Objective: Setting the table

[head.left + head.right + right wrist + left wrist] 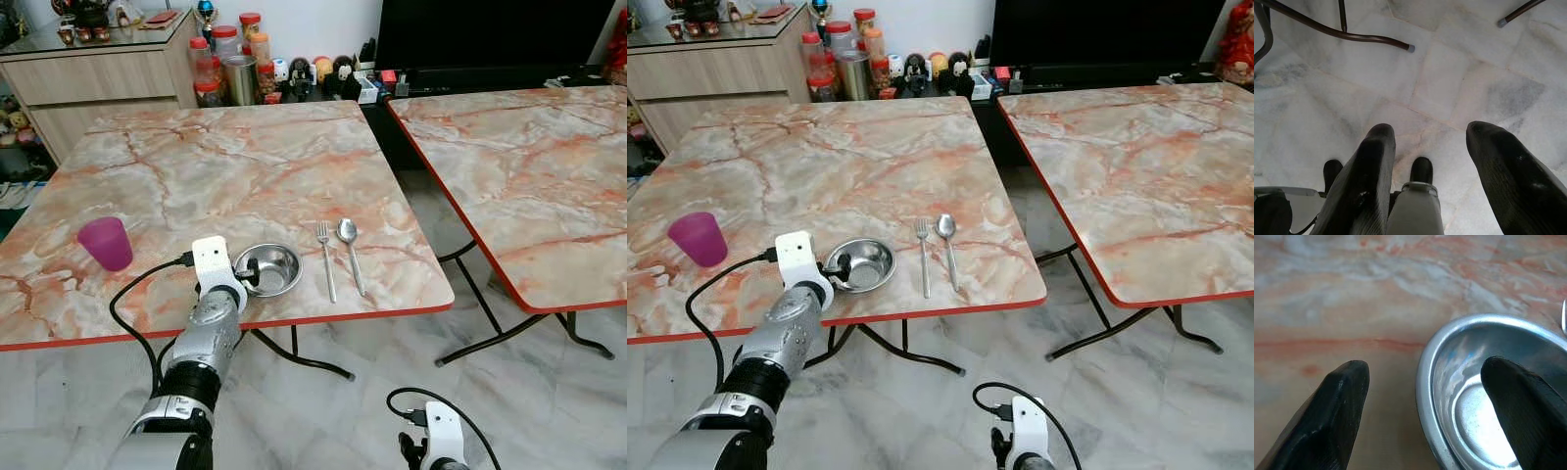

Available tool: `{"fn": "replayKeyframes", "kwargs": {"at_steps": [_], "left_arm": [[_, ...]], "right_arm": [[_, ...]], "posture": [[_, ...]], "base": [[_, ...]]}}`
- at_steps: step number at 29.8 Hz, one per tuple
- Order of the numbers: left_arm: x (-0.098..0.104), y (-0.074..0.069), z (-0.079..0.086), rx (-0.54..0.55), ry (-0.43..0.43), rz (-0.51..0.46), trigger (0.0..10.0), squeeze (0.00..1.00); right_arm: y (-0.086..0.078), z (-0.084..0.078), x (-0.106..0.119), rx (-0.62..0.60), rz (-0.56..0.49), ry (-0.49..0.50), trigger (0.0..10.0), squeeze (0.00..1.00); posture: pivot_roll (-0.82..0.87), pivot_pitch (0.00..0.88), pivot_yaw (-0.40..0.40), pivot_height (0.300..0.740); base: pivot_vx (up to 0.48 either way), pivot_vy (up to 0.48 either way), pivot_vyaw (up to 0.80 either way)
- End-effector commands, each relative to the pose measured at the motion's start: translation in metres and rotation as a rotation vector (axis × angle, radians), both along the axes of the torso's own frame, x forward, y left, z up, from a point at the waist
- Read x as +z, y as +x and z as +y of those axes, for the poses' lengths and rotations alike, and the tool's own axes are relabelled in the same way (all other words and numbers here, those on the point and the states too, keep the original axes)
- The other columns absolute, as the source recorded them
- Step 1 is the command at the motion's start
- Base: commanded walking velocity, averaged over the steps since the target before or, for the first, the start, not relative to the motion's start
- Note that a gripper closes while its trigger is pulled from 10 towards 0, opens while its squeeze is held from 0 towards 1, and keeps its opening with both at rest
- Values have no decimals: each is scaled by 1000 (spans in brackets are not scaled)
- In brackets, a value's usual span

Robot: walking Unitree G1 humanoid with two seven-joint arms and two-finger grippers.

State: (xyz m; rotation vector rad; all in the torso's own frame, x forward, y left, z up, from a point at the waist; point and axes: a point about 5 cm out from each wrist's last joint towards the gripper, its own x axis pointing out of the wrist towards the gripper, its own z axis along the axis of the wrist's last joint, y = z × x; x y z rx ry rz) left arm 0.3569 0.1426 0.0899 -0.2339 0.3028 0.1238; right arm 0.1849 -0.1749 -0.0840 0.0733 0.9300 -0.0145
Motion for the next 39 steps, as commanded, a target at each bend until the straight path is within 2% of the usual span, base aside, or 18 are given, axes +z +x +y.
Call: {"fn": "replayKeyframes", "kwargs": {"at_steps": [1,3,4,9,10,11,13,24,29,39], "left_arm": [[-1,1,-1,12,-23,28,8196,0],[-2,1,-2,9,-40,36,8000,0],[-3,1,-2,8,-43,46,4118,0],[-4,1,-3,8,-42,59,4196,0],[-4,1,-3,10,-47,60,3059,0],[-5,1,-3,12,-50,61,3059,0],[-4,2,-3,13,-65,61,0,0],[-1,3,1,17,-44,52,0,0],[0,3,10,29,-34,52,0,0],[0,3,8,19,-37,51,0,0]], "right_arm": [[-1,-2,0,-1,6,-2,10000,0],[-1,-2,0,-2,6,-2,10000,0],[0,-2,0,-4,5,-1,10000,0],[2,-2,1,-7,0,2,10000,0],[2,-2,1,-7,-1,2,10000,0],[2,-2,1,-8,-1,3,10000,0],[2,-2,1,-8,-1,3,10000,0],[2,-1,1,-2,3,3,10000,0],[2,0,1,-1,2,5,10000,0],[2,1,1,11,2,5,10000,0]], "posture": [[0,0,-5,740],[-1,0,-5,740],[-4,0,-6,740],[-5,0,-7,740],[-5,0,-7,740],[-5,0,-7,740],[-3,0,-9,740],[-1,0,-7,740],[0,0,-3,740],[-2,0,-1,740]], "base": [[0,0,0],[0,0,0],[0,0,0],[0,0,0],[0,0,0],[0,0,0],[0,0,0],[0,0,0],[0,0,0],[0,0,0]]}}
